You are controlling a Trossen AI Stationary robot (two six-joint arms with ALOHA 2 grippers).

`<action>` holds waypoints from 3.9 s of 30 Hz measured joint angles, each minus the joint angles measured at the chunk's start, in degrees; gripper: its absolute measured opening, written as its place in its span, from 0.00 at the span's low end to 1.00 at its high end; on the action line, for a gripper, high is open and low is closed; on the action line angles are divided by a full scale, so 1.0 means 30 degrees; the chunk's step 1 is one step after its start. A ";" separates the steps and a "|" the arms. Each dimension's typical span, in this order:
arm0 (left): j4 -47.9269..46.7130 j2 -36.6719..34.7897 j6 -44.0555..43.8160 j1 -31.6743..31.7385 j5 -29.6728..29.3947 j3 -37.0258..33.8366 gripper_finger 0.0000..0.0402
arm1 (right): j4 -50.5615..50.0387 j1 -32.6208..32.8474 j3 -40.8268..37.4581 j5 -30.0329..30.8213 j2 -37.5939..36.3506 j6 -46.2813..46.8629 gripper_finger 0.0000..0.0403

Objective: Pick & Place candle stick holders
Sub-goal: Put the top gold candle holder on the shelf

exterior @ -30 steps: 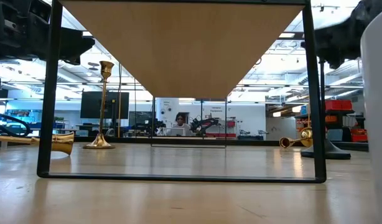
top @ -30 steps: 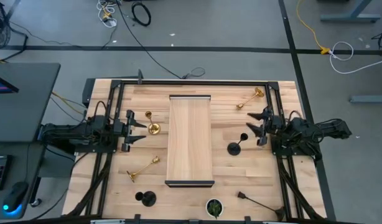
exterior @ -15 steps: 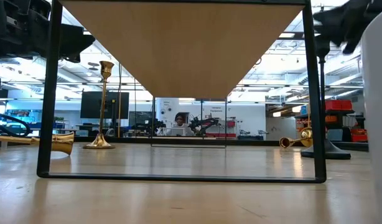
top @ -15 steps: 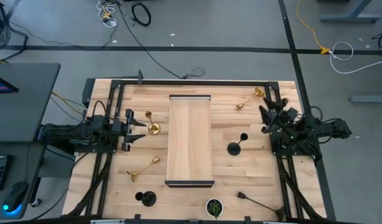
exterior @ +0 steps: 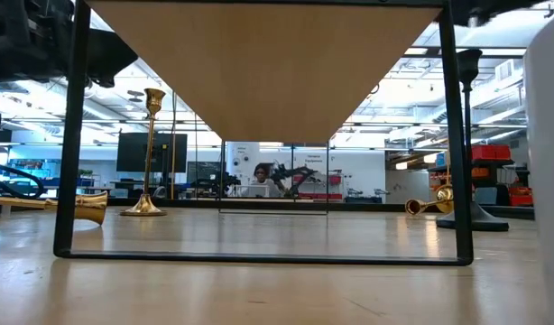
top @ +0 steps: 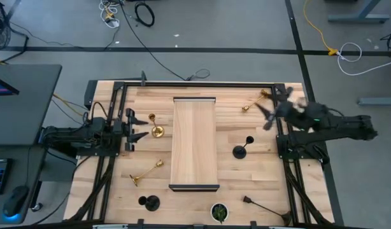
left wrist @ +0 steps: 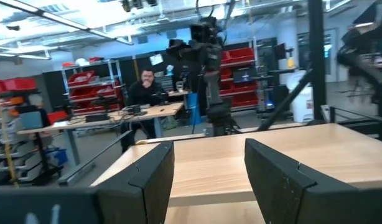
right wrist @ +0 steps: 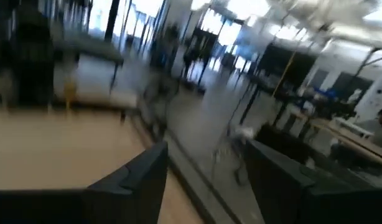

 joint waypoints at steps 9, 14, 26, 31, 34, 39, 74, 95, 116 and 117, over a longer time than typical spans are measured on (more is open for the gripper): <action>-0.0004 0.0000 0.0000 -0.0002 -0.0191 0.0000 0.49 | -0.9598 -0.4607 0.7859 0.1075 1.0238 -0.1719 0.53; -0.0018 0.0000 0.0000 0.0002 -0.0190 -0.0004 0.49 | -1.5181 -0.7122 0.9512 0.1017 1.3776 -0.1209 0.53; -0.0019 0.0000 0.0007 -0.0006 -0.0240 0.0003 0.49 | -1.7885 -1.0440 0.8749 -0.1376 1.8046 -0.2117 0.53; -0.0018 0.0000 0.0007 -0.0006 -0.0233 0.0001 0.49 | -1.7146 -1.1057 0.8078 -0.1368 1.9138 -0.3400 0.53; -0.0026 0.0000 0.0007 -0.0005 -0.0233 -0.0004 0.49 | -1.6254 -1.1477 0.7691 -0.1531 1.9668 -0.3985 0.53; -0.0026 0.0000 0.0007 0.0002 -0.0233 0.0003 0.49 | -1.4632 -1.1930 0.6965 -0.1504 2.0290 -0.5403 0.53; -0.0018 0.0000 0.0003 -0.0003 -0.0233 -0.0002 0.49 | -0.6780 -1.2833 0.2350 -0.2313 2.1089 -0.8745 0.44; -0.0004 0.0000 -0.0022 0.0002 -0.0175 0.0001 0.49 | -0.7516 -1.2985 0.2343 -0.2357 2.1111 -0.6525 0.04; 0.0011 0.0000 -0.0029 0.0002 -0.0175 -0.0004 0.49 | -0.9184 -1.1585 0.5340 -0.6428 1.9626 -0.2789 0.04; 0.0011 0.0000 -0.0029 -0.0005 -0.0171 -0.0004 0.49 | -0.9195 -1.1365 0.5512 -0.6429 1.9311 -0.2635 0.04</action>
